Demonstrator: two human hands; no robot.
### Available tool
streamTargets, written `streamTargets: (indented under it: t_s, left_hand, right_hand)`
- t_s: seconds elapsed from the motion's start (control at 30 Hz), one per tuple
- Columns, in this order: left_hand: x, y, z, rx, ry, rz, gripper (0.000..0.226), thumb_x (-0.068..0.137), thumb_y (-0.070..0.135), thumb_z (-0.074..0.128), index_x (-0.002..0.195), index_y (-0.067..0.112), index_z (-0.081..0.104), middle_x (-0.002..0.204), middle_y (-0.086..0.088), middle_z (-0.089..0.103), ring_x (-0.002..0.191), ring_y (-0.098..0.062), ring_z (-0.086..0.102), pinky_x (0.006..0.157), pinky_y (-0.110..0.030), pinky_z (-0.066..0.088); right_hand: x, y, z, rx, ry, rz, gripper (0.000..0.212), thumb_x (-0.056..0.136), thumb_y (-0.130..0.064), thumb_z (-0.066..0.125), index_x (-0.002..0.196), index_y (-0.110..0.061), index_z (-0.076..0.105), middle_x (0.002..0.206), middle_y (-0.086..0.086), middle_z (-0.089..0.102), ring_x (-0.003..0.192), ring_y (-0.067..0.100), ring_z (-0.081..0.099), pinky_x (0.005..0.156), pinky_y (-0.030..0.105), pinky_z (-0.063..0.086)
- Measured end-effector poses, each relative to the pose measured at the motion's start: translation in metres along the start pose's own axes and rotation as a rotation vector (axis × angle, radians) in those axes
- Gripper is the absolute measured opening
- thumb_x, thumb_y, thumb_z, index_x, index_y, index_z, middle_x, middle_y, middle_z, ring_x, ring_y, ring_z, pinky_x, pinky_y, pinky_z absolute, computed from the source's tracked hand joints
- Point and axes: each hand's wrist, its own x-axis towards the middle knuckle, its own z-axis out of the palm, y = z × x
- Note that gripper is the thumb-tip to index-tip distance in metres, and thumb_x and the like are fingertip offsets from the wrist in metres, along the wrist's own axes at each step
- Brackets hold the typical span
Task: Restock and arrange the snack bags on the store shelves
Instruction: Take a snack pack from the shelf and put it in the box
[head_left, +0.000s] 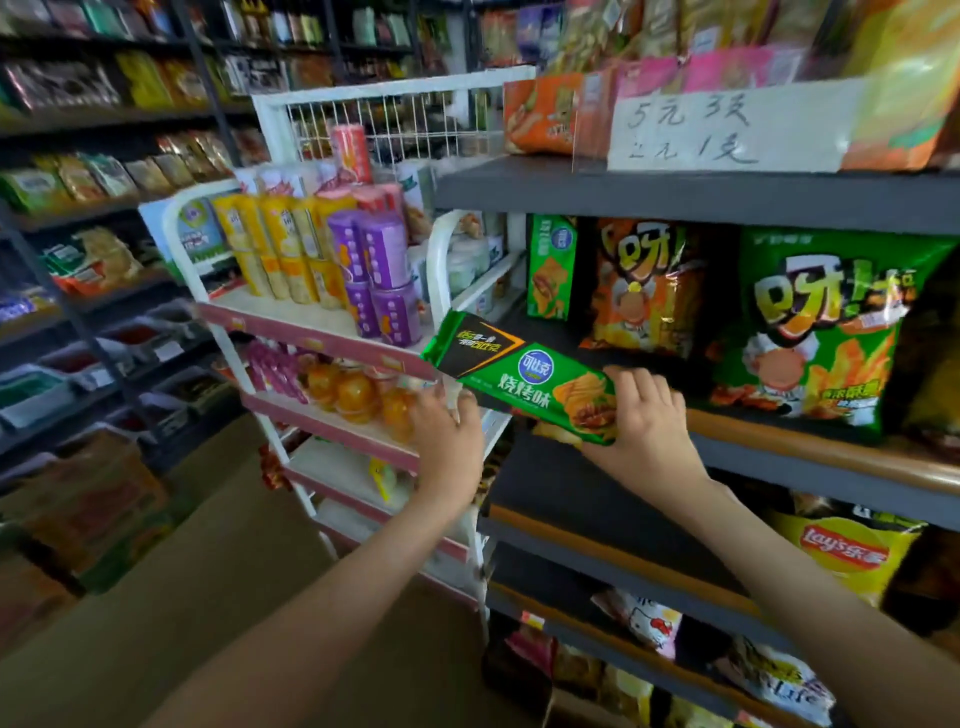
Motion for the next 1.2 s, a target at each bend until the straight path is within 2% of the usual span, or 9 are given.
streamTargets:
  t_s: [0.07, 0.13, 0.2, 0.3, 0.5, 0.73, 0.9, 1.07, 1.2]
  left_hand:
    - [0.015, 0.010, 0.008, -0.229, -0.293, -0.086, 0.025, 0.099, 0.036, 0.043, 0.100, 0.012, 0.050, 0.098, -0.016, 0.062, 0.088, -0.025, 0.064, 0.082, -0.037, 0.051]
    - [0.027, 0.017, 0.016, -0.311, -0.489, -0.121, 0.028, 0.099, 0.031, 0.047, 0.120, 0.012, 0.043, 0.105, -0.011, 0.065, 0.087, -0.017, 0.068, 0.081, -0.030, 0.053]
    - [0.038, 0.016, 0.027, -0.350, -0.581, -0.109, 0.065, 0.094, 0.023, 0.059, 0.145, 0.017, 0.019, 0.103, 0.002, 0.068, 0.097, -0.015, 0.067, 0.092, -0.035, 0.053]
    - [0.055, 0.011, 0.040, -0.393, -0.641, -0.133, 0.106, 0.087, 0.014, 0.068, 0.149, 0.025, -0.017, 0.101, 0.004, 0.071, 0.102, -0.013, 0.065, 0.102, -0.044, 0.045]
    - [0.091, 0.013, 0.056, -0.405, -0.654, -0.092, 0.116, 0.053, 0.043, 0.075, 0.143, 0.051, 0.002, 0.134, 0.005, 0.053, 0.119, -0.017, 0.056, 0.101, -0.048, 0.045]
    - [0.125, 0.029, 0.074, -0.532, -0.804, -0.041, 0.095, 0.086, 0.003, 0.065, 0.150, 0.040, 0.005, 0.114, 0.017, 0.060, 0.098, 0.004, 0.061, 0.094, -0.032, 0.051]
    - [0.144, 0.036, 0.080, -0.308, -0.822, 0.120, 0.102, 0.075, 0.018, 0.071, 0.149, 0.041, 0.004, 0.152, 0.002, 0.031, 0.135, -0.014, 0.036, 0.111, -0.042, 0.035]
    - [0.166, 0.032, 0.082, -0.185, -0.833, 0.202, 0.101, 0.083, -0.001, 0.064, 0.150, 0.035, -0.002, 0.151, -0.005, 0.028, 0.135, -0.018, 0.035, 0.110, -0.041, 0.036]
    - [0.174, 0.025, 0.083, -0.040, -0.936, 0.391, 0.104, 0.083, -0.005, 0.065, 0.151, 0.028, -0.007, 0.159, -0.004, 0.009, 0.143, -0.017, 0.020, 0.114, -0.034, 0.029]
  right_hand:
    - [0.013, -0.002, 0.006, -0.020, 0.027, 0.065, 0.082, 0.046, -0.023, 0.089, 0.116, 0.004, 0.056, 0.098, 0.019, 0.057, 0.088, 0.042, 0.056, 0.074, 0.047, 0.044]
    - [0.024, -0.008, 0.012, -0.036, 0.049, 0.129, 0.081, 0.049, -0.022, 0.088, 0.117, 0.005, 0.055, 0.100, 0.020, 0.056, 0.091, 0.042, 0.054, 0.077, 0.048, 0.042]
    - [0.032, -0.017, 0.019, -0.039, 0.061, 0.187, 0.080, 0.049, -0.022, 0.088, 0.116, 0.007, 0.054, 0.100, 0.021, 0.056, 0.092, 0.042, 0.053, 0.078, 0.049, 0.041]
    - [0.043, -0.029, 0.029, -0.063, 0.111, 0.246, 0.080, 0.044, -0.022, 0.090, 0.110, 0.008, 0.055, 0.092, 0.020, 0.055, 0.085, 0.042, 0.055, 0.073, 0.049, 0.045]
    - [0.058, -0.039, 0.034, -0.094, 0.080, 0.334, 0.089, 0.059, -0.033, 0.085, 0.128, 0.008, 0.047, 0.108, 0.022, 0.055, 0.100, 0.043, 0.053, 0.082, 0.051, 0.042]
    - [0.091, -0.043, 0.023, 0.028, 0.008, 0.509, 0.090, 0.077, -0.041, 0.073, 0.144, -0.005, 0.026, 0.135, 0.014, 0.039, 0.128, 0.033, 0.033, 0.099, 0.045, 0.031]
    - [0.114, -0.037, 0.035, 0.256, 0.081, 0.561, 0.097, 0.075, -0.036, 0.077, 0.147, -0.006, 0.021, 0.142, 0.016, 0.034, 0.133, 0.033, 0.029, 0.107, 0.048, 0.029]
    - [0.121, -0.026, 0.036, 0.391, -0.224, 0.368, 0.103, 0.087, -0.013, 0.068, 0.151, -0.033, -0.010, 0.150, 0.018, 0.019, 0.141, 0.033, 0.017, 0.111, 0.042, 0.022]
    - [0.128, -0.021, 0.037, 0.322, -0.390, 0.318, 0.106, 0.089, -0.004, 0.062, 0.146, -0.046, -0.017, 0.158, 0.018, -0.008, 0.146, 0.033, -0.005, 0.114, 0.041, 0.019]
